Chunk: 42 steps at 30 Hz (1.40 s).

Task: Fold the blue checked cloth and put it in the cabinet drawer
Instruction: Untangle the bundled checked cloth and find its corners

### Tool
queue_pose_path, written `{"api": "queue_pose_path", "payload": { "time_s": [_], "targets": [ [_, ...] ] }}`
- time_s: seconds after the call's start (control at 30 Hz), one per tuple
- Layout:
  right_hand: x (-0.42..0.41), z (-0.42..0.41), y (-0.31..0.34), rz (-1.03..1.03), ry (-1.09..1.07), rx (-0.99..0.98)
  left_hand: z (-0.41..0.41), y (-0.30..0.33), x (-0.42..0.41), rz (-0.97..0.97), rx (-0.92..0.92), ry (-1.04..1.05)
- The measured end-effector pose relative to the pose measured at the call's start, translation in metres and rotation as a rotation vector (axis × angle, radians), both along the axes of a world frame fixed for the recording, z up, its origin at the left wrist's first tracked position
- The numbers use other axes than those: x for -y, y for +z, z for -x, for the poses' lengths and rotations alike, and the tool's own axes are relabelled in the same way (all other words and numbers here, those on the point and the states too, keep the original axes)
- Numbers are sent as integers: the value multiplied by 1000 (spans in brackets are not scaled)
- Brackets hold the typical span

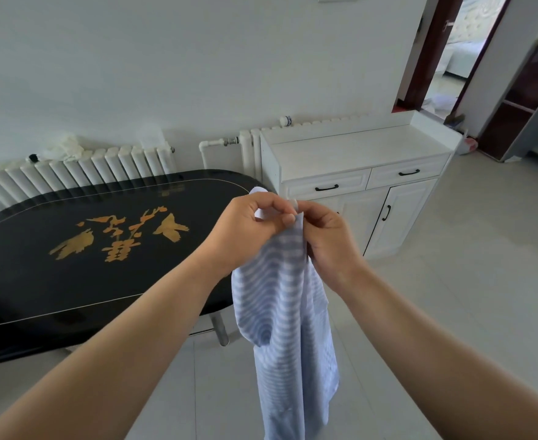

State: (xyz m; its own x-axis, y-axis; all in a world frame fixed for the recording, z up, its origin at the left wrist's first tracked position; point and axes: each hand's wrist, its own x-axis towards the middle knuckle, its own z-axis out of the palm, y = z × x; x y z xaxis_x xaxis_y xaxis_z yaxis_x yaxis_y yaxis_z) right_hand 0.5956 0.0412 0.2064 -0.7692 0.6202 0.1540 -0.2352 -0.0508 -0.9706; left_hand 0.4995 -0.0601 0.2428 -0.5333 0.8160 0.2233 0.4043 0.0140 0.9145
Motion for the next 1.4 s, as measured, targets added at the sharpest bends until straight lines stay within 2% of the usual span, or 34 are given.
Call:
{"api": "queue_pose_path", "payload": {
  "time_s": [0.1, 0.2, 0.33, 0.43, 0.5, 0.63, 0.7, 1.0, 1.23, 1.4],
  "targets": [
    [-1, -4, -4, 130, 1, -43, 6, -3, -1, -26, -24, 44],
    [1, -7, -5, 91, 37, -5, 9, -5, 1, -42, 11, 36],
    [8, -12, -12, -378, -184, 41, 13, -5, 3, -51, 61, 39],
    [12, -12, -16, -533, -251, 134, 15, -4, 4, -39, 51, 27],
    [12, -10, -15, -458, -271, 172, 14, -3, 4, -31, 21, 13],
    [8, -5, -10, -117, -168, 145, 15, -4, 3, -35, 37, 10],
    [9, -5, -8, -75, -158, 113, 15, -5, 3, -34, 48, 22],
    [18, -8, -3, -221, -348, 54, 13, -5, 1, -71, 129, 62],
    [14, -13, -9, -392, -322, 88, 9, -4, -3, -75, 205, 1],
    [13, -15, -4, -271, -283, 11, 6, -6, -6, -81, 251, -2]
  ]
}}
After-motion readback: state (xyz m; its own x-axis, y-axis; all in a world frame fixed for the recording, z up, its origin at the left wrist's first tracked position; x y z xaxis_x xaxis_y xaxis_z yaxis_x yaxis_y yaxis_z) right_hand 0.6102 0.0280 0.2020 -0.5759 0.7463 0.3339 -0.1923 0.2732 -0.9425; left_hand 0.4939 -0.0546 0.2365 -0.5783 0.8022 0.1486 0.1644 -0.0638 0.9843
